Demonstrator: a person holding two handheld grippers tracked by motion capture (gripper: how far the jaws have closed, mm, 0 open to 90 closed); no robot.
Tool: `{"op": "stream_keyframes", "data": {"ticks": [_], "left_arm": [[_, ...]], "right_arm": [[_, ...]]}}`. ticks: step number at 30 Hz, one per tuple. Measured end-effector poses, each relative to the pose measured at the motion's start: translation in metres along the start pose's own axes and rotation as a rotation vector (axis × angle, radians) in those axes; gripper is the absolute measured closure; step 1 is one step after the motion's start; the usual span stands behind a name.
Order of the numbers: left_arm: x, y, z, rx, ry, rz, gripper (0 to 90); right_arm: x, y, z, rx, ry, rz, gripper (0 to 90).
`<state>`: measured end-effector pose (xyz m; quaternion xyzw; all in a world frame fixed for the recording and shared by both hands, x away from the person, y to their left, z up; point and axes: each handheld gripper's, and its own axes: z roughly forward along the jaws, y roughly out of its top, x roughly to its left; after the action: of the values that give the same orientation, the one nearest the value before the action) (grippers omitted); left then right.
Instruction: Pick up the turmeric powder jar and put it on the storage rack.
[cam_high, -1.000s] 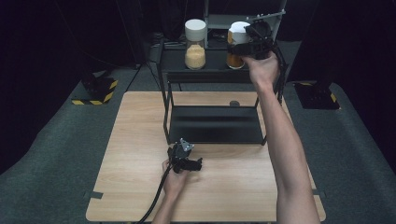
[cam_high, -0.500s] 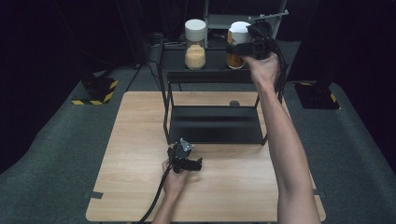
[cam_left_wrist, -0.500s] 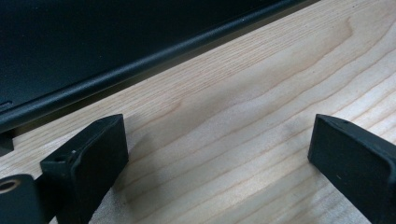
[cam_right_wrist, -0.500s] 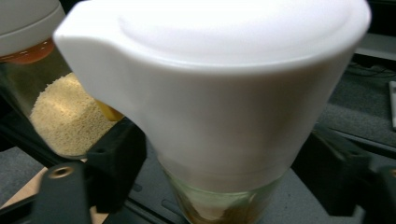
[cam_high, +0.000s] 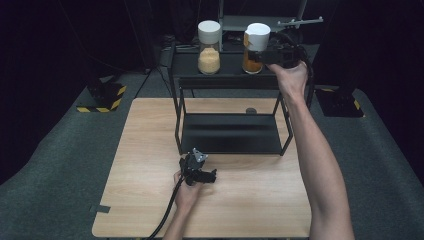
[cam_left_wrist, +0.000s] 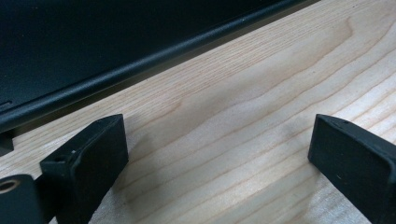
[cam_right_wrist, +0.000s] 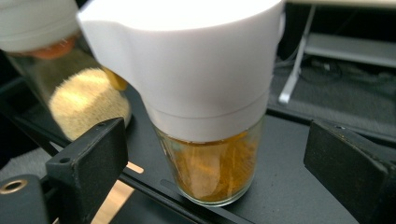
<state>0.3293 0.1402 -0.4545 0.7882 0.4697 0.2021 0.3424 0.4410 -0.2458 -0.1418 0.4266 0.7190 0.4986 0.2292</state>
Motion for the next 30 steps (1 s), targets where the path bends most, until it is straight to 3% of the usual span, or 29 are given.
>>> {"op": "stream_keyframes", "data": {"ticks": [4,15,30], "left_arm": [[0.000,0.000,0.000,0.002,0.000,0.000,4.5],[0.000,0.000,0.000,0.002,0.000,0.000,4.5],[0.000,0.001,0.000,0.002,0.001,0.001,4.5]], "right_arm": [[-0.008,-0.001,-0.008,0.016,0.003,0.005,4.9],[-0.020,-0.012,-0.024,-0.006,0.020,0.027,5.3],[-0.026,-0.023,-0.041,-0.032,0.013,0.017,7.1]]}}
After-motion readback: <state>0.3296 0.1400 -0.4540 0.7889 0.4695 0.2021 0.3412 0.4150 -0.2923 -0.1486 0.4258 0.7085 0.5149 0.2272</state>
